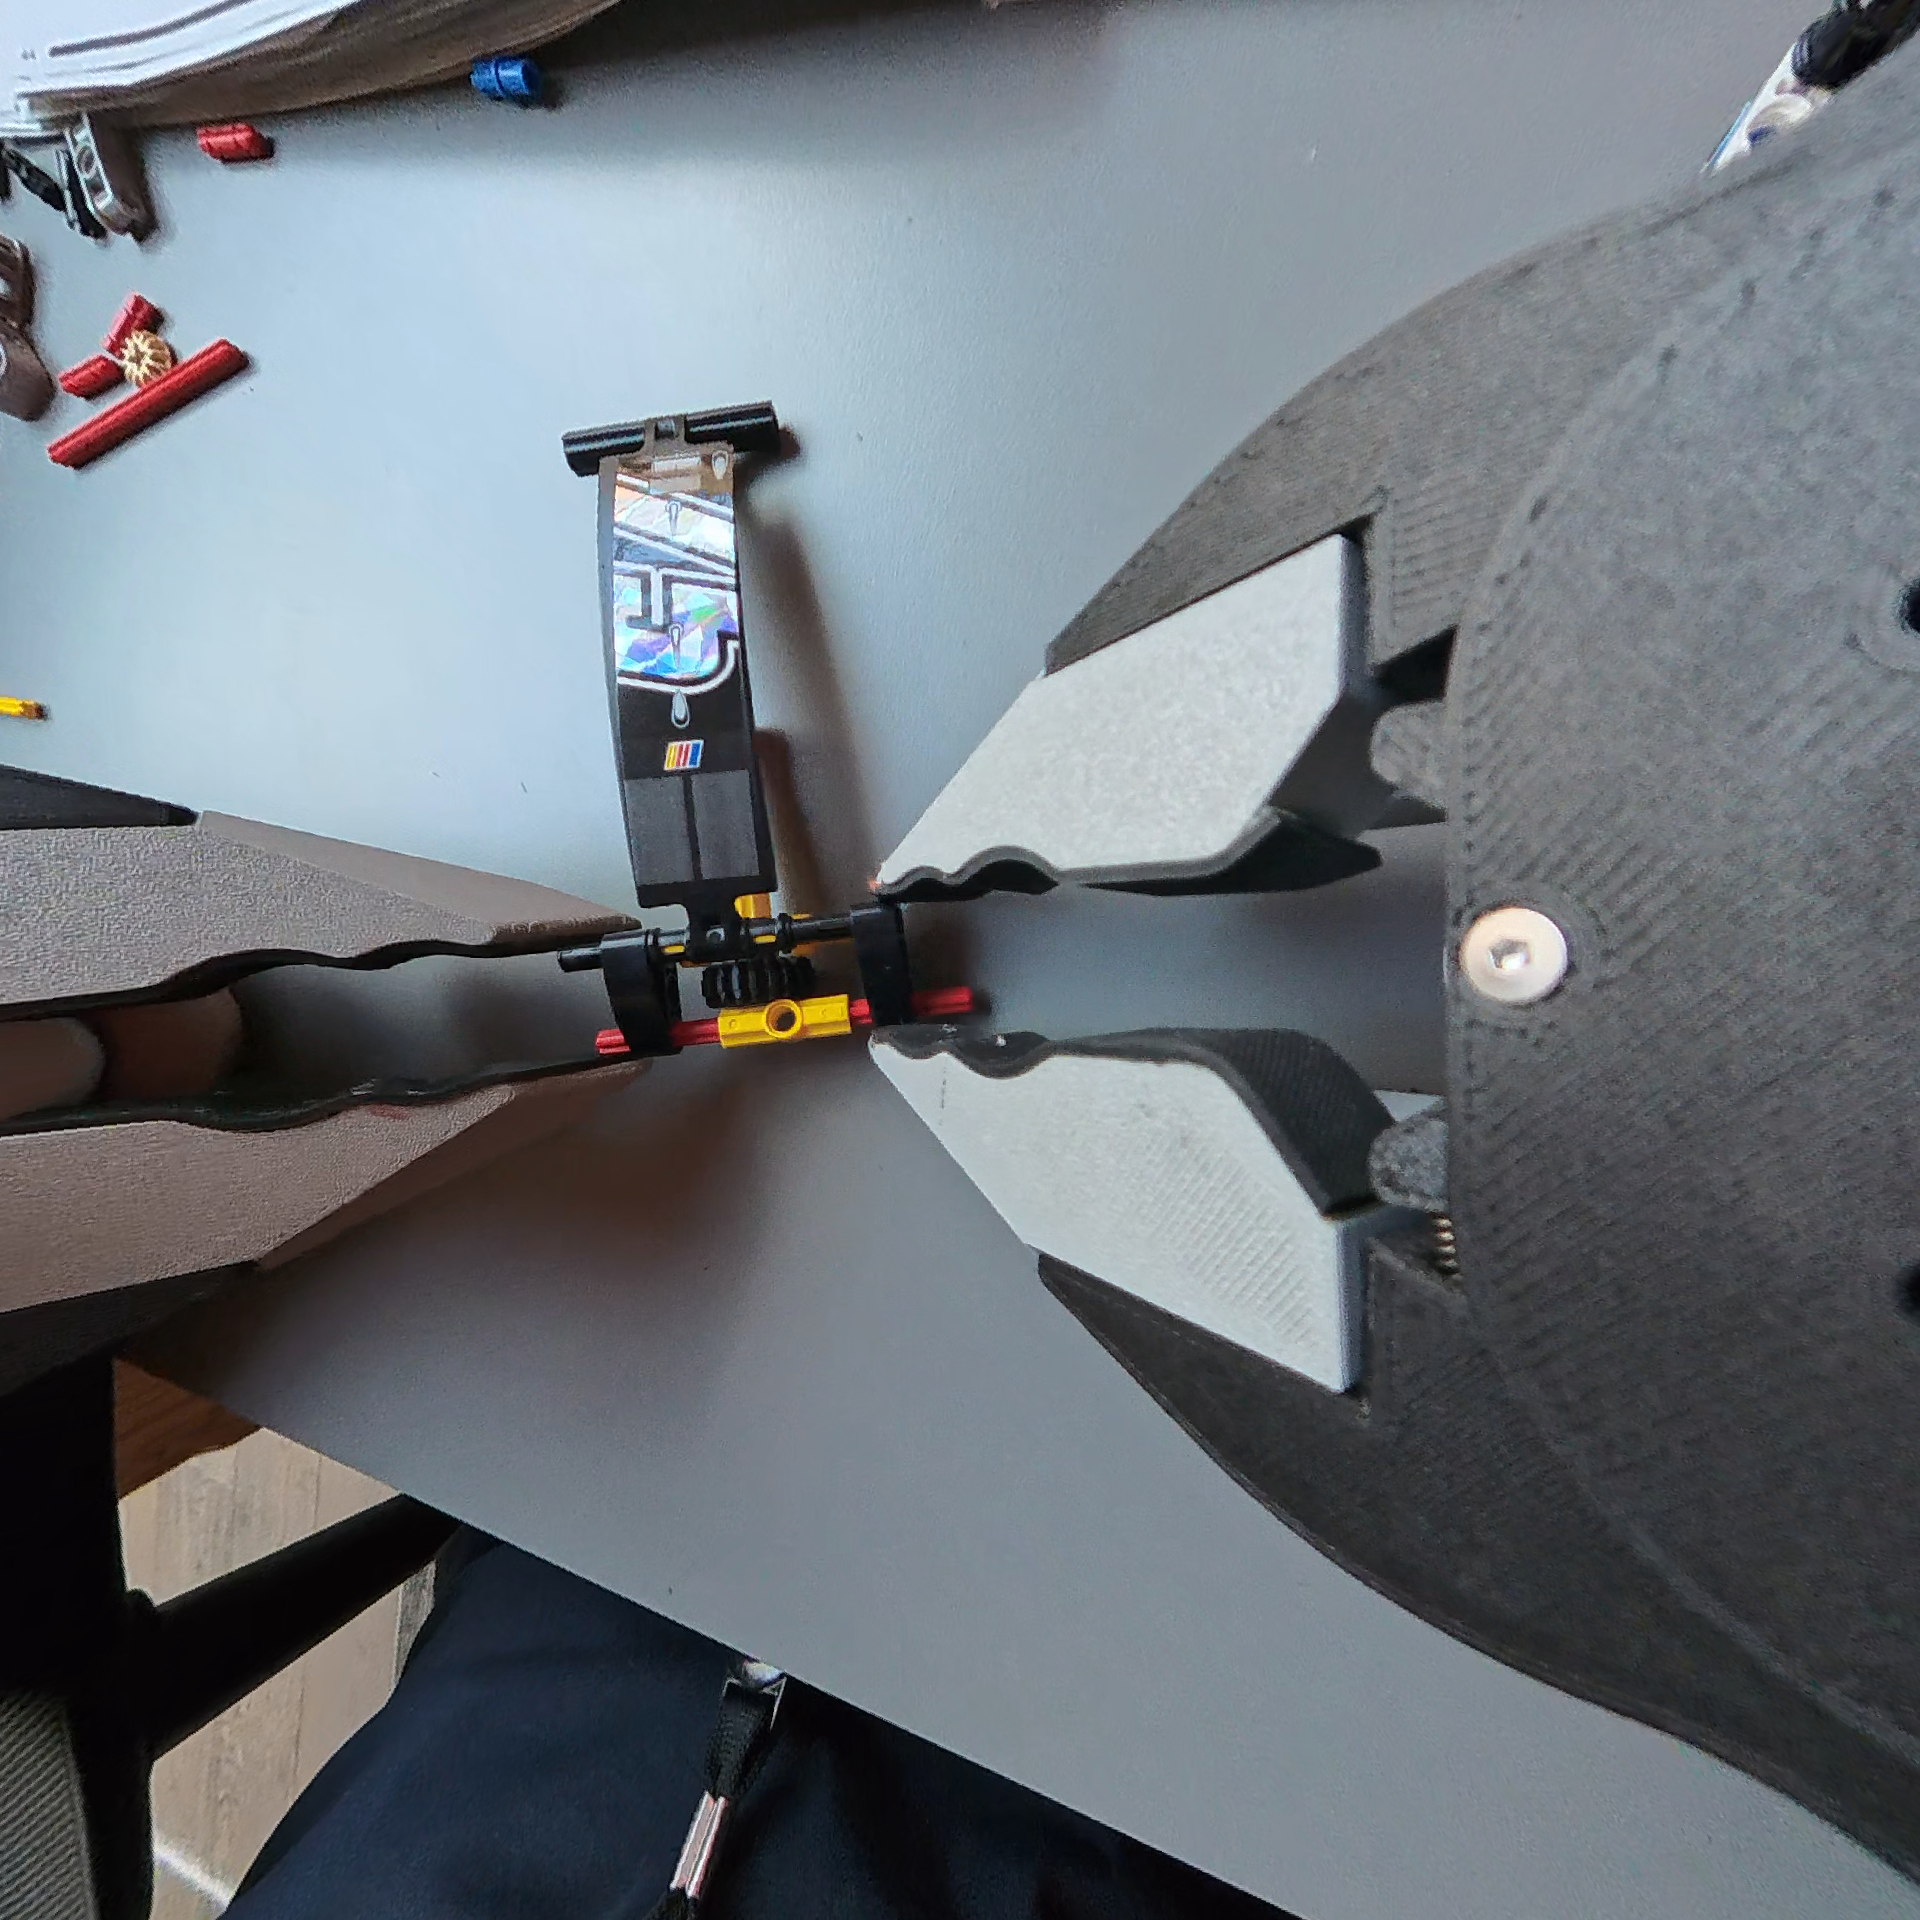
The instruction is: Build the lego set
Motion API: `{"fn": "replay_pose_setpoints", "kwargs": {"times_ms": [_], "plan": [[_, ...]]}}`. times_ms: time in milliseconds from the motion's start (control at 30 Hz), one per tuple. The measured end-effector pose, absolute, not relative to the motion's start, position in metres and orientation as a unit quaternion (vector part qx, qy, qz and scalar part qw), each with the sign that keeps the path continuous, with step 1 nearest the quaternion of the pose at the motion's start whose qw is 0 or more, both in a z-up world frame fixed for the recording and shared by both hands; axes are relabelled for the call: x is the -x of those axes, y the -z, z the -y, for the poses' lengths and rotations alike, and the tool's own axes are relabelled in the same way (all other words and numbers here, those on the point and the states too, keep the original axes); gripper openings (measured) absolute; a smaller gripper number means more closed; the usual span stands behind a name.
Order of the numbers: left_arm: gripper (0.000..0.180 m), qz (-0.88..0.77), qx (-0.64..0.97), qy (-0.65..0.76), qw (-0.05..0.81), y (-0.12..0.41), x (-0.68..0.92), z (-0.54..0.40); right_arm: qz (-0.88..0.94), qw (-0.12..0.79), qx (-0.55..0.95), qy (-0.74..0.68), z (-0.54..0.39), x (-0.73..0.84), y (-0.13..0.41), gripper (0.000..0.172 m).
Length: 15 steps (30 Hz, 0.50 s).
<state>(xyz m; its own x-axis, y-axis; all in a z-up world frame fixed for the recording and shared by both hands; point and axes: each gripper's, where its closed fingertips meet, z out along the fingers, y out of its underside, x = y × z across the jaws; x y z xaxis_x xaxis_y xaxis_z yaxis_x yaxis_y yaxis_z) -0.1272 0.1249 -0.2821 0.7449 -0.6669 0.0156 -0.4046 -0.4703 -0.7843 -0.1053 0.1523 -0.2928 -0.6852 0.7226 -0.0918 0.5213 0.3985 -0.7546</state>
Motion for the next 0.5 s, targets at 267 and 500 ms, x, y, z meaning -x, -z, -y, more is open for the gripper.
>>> {"fn": "replay_pose_setpoints", "kwargs": {"times_ms": [267, 500], "plan": [[0.019, -0.308, 0.846, 0.171, 0.400, 0.2824, 0.1282, -0.1255, 0.822, 0.090, 0.388, -0.408, -0.1497, 0.1048, 0.2939, 0.020], [0.019, -0.308, 0.848, 0.175, 0.393, 0.2838, 0.1302, -0.1246, 0.824, 0.096, 0.387, -0.402, -0.1475, 0.1065, 0.2938, 0.020]]}}
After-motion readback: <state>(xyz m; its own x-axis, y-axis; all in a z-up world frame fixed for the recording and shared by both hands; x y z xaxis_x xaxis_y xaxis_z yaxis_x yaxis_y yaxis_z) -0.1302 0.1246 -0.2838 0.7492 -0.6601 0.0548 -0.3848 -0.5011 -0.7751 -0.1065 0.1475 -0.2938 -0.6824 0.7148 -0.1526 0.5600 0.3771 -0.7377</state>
